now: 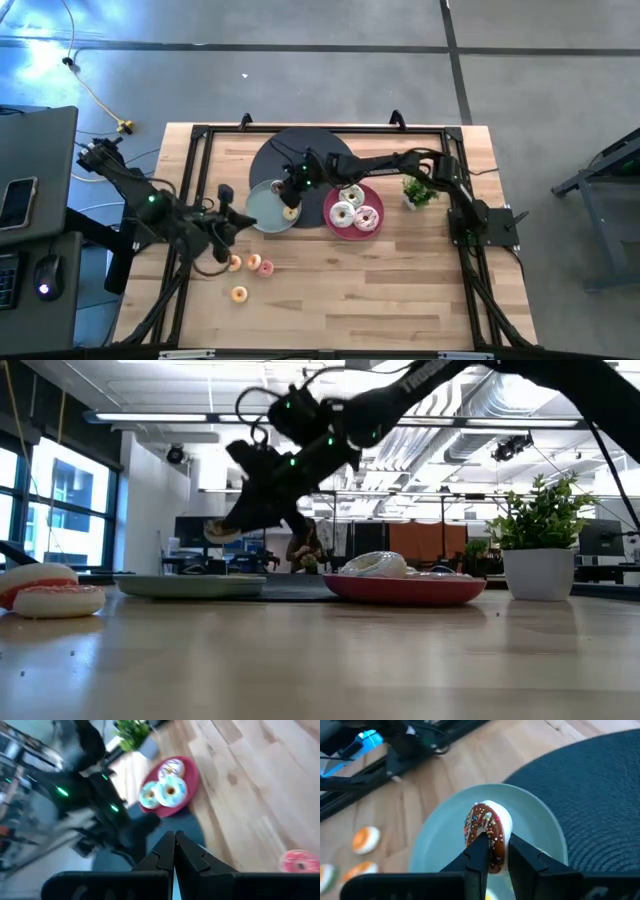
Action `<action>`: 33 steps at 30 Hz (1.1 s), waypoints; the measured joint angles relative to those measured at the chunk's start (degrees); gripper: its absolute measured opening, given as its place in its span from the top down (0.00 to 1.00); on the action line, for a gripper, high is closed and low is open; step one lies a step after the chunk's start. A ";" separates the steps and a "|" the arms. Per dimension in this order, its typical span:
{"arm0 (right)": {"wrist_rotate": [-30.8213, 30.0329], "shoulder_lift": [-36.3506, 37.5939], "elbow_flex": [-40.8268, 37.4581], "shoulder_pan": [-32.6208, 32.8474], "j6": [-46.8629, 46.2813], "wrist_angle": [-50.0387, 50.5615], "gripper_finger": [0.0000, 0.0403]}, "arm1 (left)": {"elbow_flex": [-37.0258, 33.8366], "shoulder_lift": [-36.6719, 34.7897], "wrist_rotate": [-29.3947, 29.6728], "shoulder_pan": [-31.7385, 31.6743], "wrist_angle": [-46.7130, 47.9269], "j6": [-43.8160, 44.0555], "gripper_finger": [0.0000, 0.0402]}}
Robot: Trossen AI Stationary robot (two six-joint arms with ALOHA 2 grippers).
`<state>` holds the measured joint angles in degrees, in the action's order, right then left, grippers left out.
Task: Pick & Place donuts
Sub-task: Put the small brown doughnut on the blue plate
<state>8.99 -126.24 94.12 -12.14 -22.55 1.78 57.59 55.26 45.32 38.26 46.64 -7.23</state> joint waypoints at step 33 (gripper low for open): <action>0.57 -17.28 24.42 -0.43 -9.05 17.81 0.62 | -0.03 -4.28 1.86 -0.02 3.61 -3.02 1.00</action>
<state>9.56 -143.52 118.54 -12.57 -31.60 19.58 57.56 50.98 47.18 38.24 50.26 -10.26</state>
